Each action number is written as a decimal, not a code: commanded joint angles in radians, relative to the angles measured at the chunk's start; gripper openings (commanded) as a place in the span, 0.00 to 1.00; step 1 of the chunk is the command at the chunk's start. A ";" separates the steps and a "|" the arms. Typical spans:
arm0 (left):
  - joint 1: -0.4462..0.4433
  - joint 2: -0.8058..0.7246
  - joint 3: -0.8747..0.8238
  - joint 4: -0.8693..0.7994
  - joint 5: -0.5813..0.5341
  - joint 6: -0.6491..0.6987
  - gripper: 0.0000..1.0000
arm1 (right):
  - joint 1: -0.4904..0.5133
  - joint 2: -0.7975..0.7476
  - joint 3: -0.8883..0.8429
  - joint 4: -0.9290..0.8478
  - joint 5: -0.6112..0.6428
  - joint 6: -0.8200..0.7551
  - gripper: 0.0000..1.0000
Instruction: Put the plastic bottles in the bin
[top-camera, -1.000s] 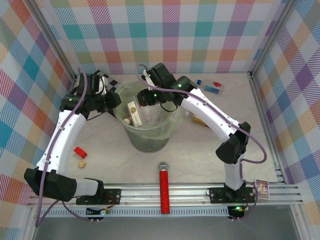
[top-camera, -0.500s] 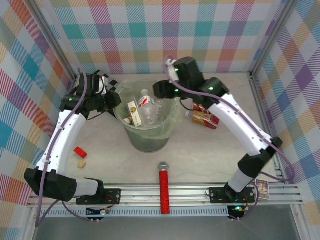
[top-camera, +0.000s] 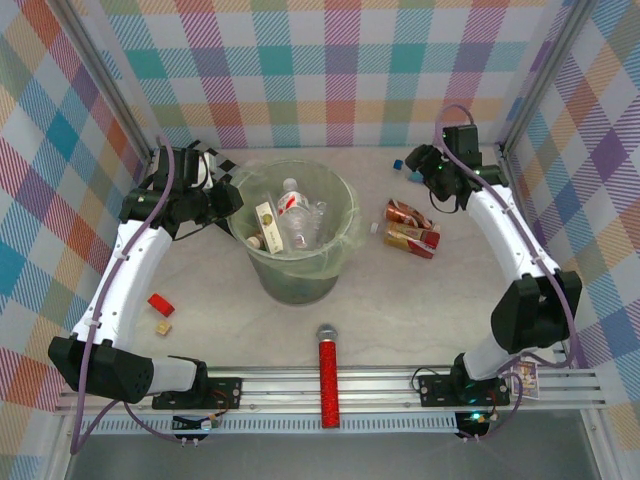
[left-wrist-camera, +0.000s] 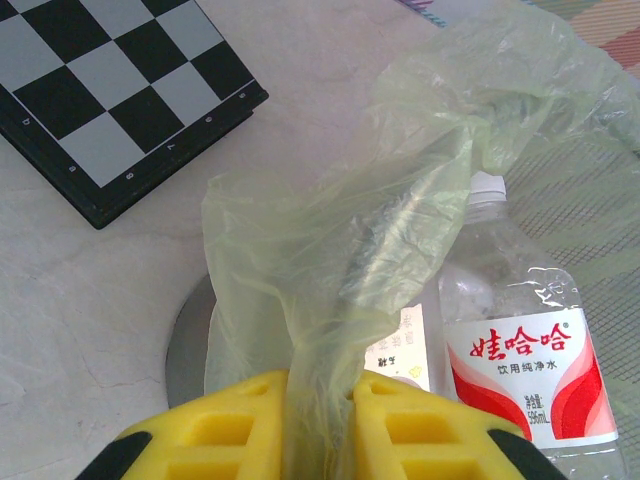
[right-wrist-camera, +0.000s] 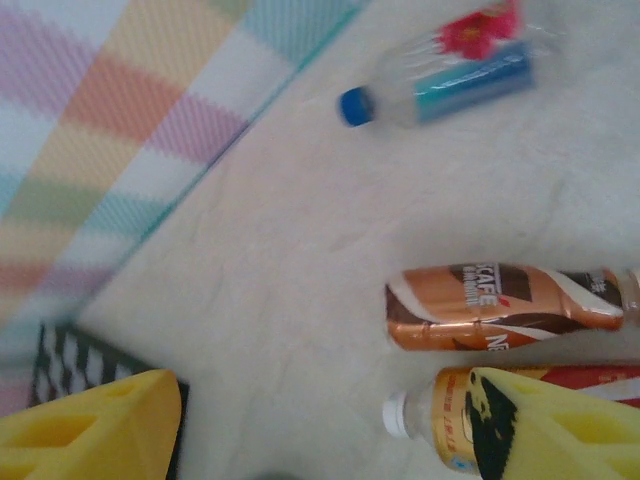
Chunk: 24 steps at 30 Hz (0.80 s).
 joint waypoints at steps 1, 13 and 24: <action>-0.012 -0.020 0.007 0.039 0.029 -0.019 0.20 | -0.026 0.052 -0.032 0.122 0.095 0.297 0.79; -0.012 -0.015 0.014 0.027 0.035 -0.022 0.21 | -0.111 0.357 -0.005 0.292 0.088 0.681 0.89; -0.012 0.006 0.033 0.004 0.038 -0.017 0.21 | -0.137 0.590 0.073 0.504 0.051 0.715 0.92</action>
